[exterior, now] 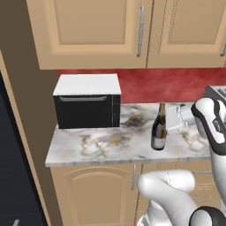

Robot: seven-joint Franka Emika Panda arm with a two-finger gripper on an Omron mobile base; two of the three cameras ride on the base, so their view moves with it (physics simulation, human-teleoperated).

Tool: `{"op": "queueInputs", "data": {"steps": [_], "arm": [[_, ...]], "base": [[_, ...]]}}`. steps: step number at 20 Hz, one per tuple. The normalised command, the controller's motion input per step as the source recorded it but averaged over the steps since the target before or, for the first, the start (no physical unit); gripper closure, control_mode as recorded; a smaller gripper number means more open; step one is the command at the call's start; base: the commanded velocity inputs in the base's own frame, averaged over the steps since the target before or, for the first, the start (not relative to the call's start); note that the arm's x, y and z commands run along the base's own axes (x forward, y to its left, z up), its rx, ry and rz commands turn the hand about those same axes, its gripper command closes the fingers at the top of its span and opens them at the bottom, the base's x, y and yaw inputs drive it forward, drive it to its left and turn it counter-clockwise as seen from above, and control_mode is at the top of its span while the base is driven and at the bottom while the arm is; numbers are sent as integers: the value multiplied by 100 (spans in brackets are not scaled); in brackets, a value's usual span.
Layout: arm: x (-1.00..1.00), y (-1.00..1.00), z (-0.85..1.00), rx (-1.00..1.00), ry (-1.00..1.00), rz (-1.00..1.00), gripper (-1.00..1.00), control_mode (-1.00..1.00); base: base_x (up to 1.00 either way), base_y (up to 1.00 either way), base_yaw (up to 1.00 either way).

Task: There is a wine glass and glass cup on the dining counter. Place the wine bottle next to the wine glass and the juice bottle next to the glass cup.

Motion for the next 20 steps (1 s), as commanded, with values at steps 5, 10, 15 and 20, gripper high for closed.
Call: {"op": "queueInputs", "data": {"steps": [5,10,15,20], "arm": [[0,0,0,0,0,0,100,100],[0,0,0,0,0,0,100,100],[0,0,0,0,0,0,100,100],[0,0,0,0,0,0,100,100]], "base": [[-51,13,0],[-59,12,2],[-41,6,50],[-28,9,87]]}}
